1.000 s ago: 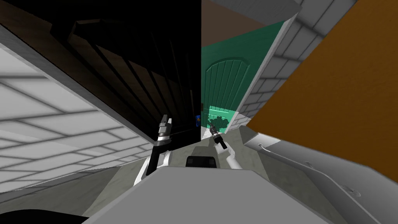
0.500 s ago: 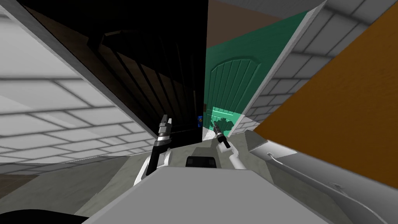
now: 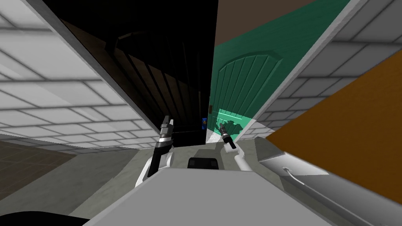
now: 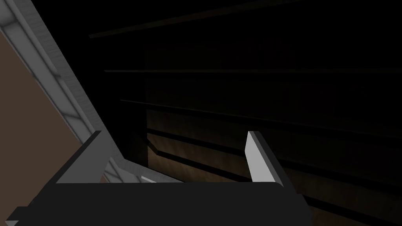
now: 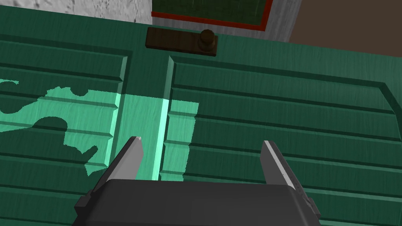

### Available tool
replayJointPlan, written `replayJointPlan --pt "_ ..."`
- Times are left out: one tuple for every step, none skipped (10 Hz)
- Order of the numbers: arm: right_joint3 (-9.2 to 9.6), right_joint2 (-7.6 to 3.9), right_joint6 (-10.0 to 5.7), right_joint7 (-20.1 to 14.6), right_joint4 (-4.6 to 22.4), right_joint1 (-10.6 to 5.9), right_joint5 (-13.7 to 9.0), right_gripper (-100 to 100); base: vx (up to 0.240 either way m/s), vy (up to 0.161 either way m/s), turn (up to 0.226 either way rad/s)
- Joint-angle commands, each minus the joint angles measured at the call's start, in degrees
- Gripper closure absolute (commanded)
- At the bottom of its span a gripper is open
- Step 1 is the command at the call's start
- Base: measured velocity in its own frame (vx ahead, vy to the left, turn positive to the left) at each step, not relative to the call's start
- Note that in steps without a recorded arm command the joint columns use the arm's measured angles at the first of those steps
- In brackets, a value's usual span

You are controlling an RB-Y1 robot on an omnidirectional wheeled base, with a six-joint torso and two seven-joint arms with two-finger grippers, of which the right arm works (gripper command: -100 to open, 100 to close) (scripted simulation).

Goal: Push the door open

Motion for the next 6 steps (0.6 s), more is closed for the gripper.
replayJointPlan --pt "-1.88 -0.36 -0.45 0.33 1.09 -0.48 0.11 -100 0.049 -0.049 0.175" --pt "-3.06 -0.6 -0.67 0.51 1.76 -0.76 0.18 -100 0.043 -0.05 0.204" --pt "-4.36 -0.85 -0.91 0.72 2.51 -1.08 0.26 -100 0.048 -0.057 0.206" --pt "-5.67 -1.11 -1.15 0.93 3.26 -1.39 0.34 -100 0.063 -0.053 0.214" --pt "-6.98 -1.37 -1.4 1.14 4.01 -1.71 0.42 -100 0.058 -0.051 0.267" --pt "-8.28 -1.63 -1.64 1.35 4.76 -2.03 0.5 -100 0.048 -0.043 0.1"
